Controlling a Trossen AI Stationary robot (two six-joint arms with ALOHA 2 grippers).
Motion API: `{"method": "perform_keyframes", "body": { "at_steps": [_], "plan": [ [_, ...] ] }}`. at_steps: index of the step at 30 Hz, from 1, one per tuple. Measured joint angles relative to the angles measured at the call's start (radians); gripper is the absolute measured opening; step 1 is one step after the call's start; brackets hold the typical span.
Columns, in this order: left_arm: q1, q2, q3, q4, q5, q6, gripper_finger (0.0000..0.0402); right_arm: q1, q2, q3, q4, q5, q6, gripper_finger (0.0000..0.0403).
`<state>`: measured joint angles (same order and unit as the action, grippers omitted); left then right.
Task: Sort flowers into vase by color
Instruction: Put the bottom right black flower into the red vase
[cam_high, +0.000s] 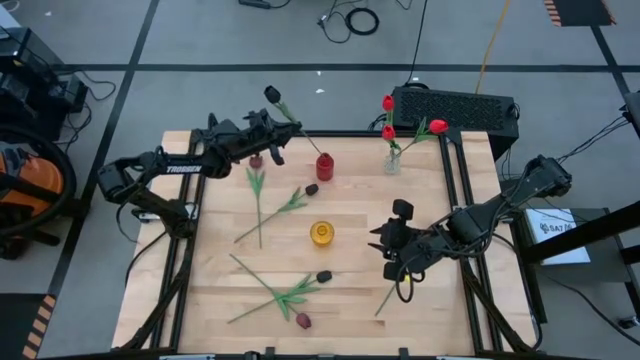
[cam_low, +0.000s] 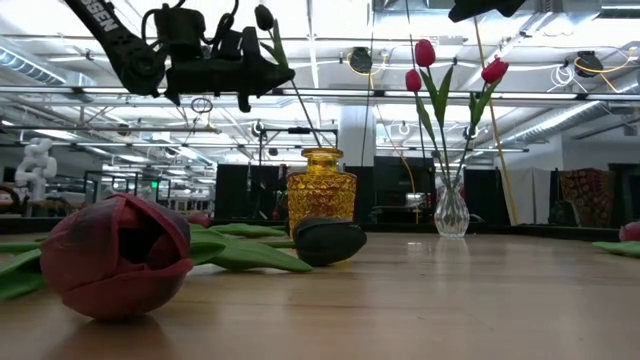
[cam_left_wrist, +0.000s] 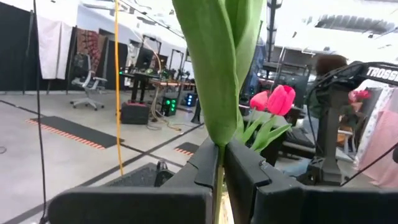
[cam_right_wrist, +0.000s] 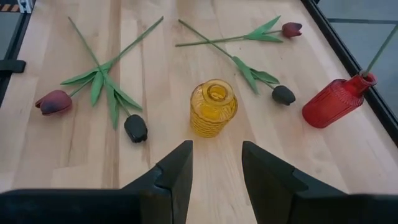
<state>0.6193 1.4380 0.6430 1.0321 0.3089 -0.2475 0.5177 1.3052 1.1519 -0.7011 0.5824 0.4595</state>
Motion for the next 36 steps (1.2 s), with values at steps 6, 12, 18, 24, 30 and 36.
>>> {"method": "perform_keyframes", "body": {
  "at_steps": [6, 12, 18, 24, 30, 36],
  "plan": [
    [-0.005, 0.000, 0.000, -0.035, -0.008, 0.045, 0.0022, -0.001, 0.000, 0.000, 0.005, 0.000, -0.014, 0.0130],
    [-0.007, 0.000, 0.000, -0.054, -0.025, 0.058, 0.0022, -0.001, 0.000, 0.000, 0.055, -0.001, -0.057, 0.0130],
    [-0.017, 0.000, 0.000, -0.068, -0.030, 0.081, 0.0022, -0.001, 0.000, 0.000, 0.057, 0.000, -0.060, 0.0130],
    [-0.042, 0.000, 0.000, -0.094, -0.030, 0.119, 0.0022, -0.001, 0.000, 0.000, 0.057, 0.000, -0.060, 0.0130],
    [-0.063, 0.000, 0.001, -0.132, -0.031, 0.150, 0.0043, -0.001, 0.000, 0.000, 0.058, 0.000, -0.060, 0.0130],
    [-0.064, 0.000, 0.001, -0.214, -0.062, 0.149, 0.0118, -0.001, 0.000, 0.000, 0.058, 0.000, -0.060, 0.0130]
  ]
}}
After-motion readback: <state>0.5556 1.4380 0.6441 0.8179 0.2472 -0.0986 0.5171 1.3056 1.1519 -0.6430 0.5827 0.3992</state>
